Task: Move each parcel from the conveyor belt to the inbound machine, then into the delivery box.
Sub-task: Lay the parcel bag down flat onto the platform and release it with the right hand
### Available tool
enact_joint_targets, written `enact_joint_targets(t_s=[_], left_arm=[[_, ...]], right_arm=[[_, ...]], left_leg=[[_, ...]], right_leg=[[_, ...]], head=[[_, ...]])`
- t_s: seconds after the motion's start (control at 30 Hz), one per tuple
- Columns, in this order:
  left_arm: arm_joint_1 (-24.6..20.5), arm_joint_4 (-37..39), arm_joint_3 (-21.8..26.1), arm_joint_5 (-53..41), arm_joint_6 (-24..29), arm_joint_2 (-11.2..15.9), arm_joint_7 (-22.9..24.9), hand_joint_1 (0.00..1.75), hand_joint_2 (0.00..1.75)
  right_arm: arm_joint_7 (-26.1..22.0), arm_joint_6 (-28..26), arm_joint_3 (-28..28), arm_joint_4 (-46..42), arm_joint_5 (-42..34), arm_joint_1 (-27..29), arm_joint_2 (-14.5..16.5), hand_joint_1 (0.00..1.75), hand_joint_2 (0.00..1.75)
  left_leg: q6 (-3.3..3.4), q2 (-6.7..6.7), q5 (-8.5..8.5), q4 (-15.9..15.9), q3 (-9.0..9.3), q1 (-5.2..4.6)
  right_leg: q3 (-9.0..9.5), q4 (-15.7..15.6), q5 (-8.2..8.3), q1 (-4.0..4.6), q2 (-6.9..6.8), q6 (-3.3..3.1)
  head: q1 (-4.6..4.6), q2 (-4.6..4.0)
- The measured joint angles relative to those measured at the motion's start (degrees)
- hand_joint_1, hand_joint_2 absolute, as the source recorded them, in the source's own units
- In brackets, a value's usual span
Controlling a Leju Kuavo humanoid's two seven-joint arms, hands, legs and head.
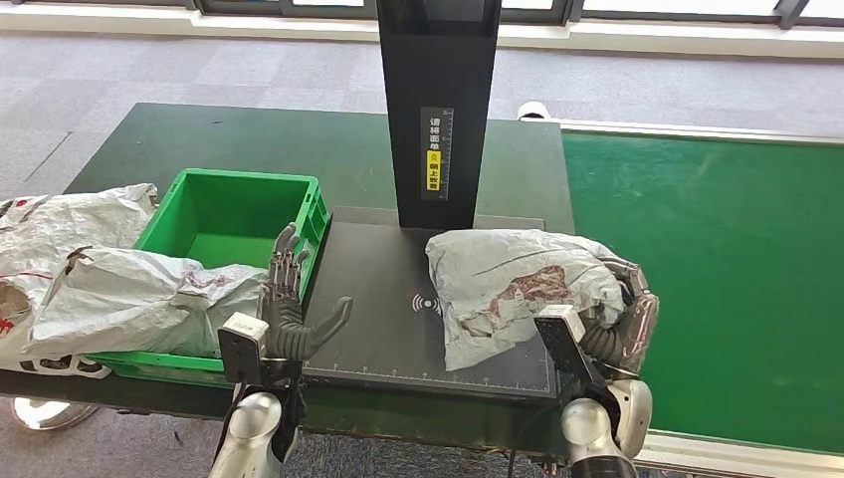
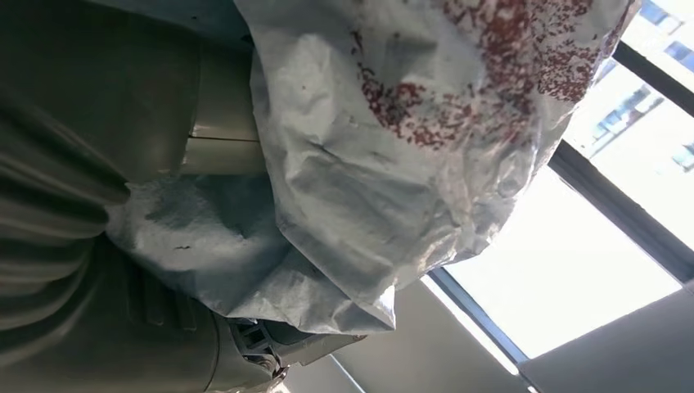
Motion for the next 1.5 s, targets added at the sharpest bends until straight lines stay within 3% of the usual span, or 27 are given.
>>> enact_joint_targets(t_s=[0.07,0.1,0.3,0.5,0.73,1.17,1.33,1.43,1.5], left_arm=[[0.0,0.0,0.0,0.0,-0.1,0.0,0.0,0.00,1.75],[0.0,0.0,0.0,0.0,0.0,0.0,0.0,0.00,1.75],[0.0,0.1,0.0,0.3,0.4,0.1,0.0,0.00,1.75],[0.0,0.2,0.0,0.1,0.4,0.1,0.0,0.00,1.75],[0.0,0.5,0.0,0.1,0.4,0.1,0.0,0.00,1.75],[-0.1,1.0,0.0,-0.2,0.4,0.1,0.0,0.00,1.75],[-0.1,1.2,0.0,-0.6,0.3,0.1,0.0,0.00,1.75],[-0.1,1.2,0.0,-0.8,0.1,0.1,0.0,0.00,1.75],[-0.1,1.3,0.0,-0.9,0.0,0.1,0.0,0.00,1.75]], right_arm=[[1.3,-0.1,0.0,3.1,0.6,-1.4,-0.5,0.33,1.75],[1.8,-0.2,0.0,5.4,1.0,-2.3,-0.9,0.02,1.75],[6.3,0.7,0.0,20.2,5.6,-8.2,-2.4,0.00,1.75],[6.9,1.4,0.0,26.9,5.8,-10.1,-2.7,0.00,1.75],[6.5,5.2,0.0,29.3,5.9,-10.3,-3.0,0.00,1.75],[5.6,5.8,0.0,30.3,4.8,-10.3,-3.4,0.00,1.75],[2.5,7.6,0.0,30.1,2.4,-9.9,-3.4,0.00,1.75],[-1.9,9.8,0.0,28.0,-1.5,-8.7,-3.5,0.00,1.75],[-4.5,11.2,0.0,25.8,-3.7,-7.4,-3.5,0.00,0.87]], left_leg=[[0.00,0.00,0.00,0.0,0.00,0.00],[0.00,0.01,0.00,0.0,0.01,0.00],[0.00,0.01,0.01,0.0,0.04,0.00],[-0.01,0.02,0.00,0.0,0.04,0.01],[0.00,0.02,0.00,0.0,0.04,0.00],[0.00,0.02,0.00,0.0,0.05,0.00],[0.00,0.03,0.00,0.0,0.05,0.00],[0.00,0.02,0.00,0.0,0.05,0.00],[0.00,0.02,0.00,0.0,0.05,0.00]], right_leg=[[0.00,0.0,0.00,0.00,0.00,0.00],[0.01,0.0,0.01,0.00,0.01,0.00],[0.01,0.0,0.03,0.00,0.03,-0.01],[0.00,0.0,0.02,0.00,0.03,-0.01],[0.00,0.0,0.02,0.00,0.03,-0.01],[0.00,0.0,0.02,0.00,0.05,-0.01],[-0.01,0.0,0.02,0.00,0.05,-0.01],[-0.01,0.0,0.02,0.00,0.05,-0.01],[-0.01,0.0,0.02,0.00,0.05,-0.01]], head=[[0.00,0.00],[0.00,0.00],[0.00,0.00],[0.00,0.00],[0.00,0.00],[0.00,0.00],[0.00,0.00],[0.00,0.00],[0.00,0.00]])
